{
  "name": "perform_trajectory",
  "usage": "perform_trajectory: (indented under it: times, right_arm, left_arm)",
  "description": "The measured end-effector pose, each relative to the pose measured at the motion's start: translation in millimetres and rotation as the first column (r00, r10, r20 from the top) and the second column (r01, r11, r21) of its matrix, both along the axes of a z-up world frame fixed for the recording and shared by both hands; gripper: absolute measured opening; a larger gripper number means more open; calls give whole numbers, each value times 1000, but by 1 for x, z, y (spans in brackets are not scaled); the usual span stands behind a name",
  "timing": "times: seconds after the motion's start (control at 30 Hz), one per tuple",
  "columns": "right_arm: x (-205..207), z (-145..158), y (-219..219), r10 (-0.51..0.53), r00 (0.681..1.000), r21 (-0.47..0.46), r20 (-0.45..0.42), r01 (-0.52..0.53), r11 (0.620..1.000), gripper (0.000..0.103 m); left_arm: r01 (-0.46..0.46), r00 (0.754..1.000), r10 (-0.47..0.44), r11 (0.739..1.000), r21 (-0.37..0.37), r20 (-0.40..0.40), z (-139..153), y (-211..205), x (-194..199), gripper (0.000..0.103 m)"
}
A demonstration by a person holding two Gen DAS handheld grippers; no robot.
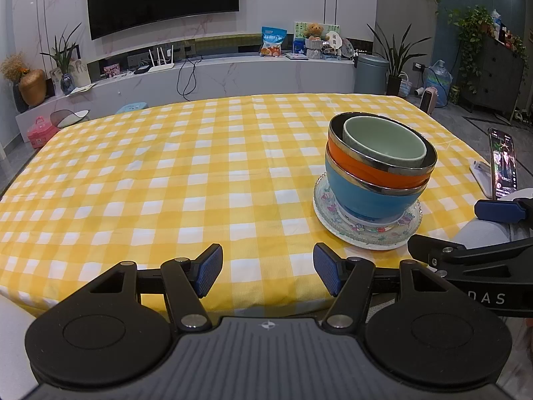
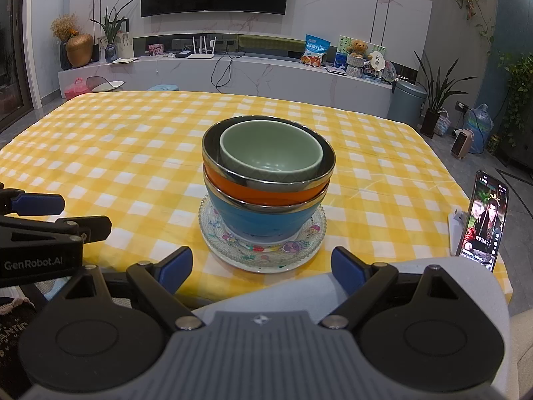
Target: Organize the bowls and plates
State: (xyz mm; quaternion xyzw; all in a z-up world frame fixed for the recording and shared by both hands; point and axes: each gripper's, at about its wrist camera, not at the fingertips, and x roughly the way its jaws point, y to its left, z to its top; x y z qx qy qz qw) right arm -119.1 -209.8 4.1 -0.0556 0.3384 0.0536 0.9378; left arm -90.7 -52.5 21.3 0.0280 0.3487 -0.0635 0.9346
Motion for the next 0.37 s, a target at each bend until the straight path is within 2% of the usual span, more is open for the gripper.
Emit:
perform_trajectory:
  times: [0.37]
  right_arm:
    - [0, 0, -1, 0, 1000, -1, 0, 0, 1000, 89]
  left_arm:
    - [-3, 1000, 3, 1000, -6, 0, 1, 2, -1, 74]
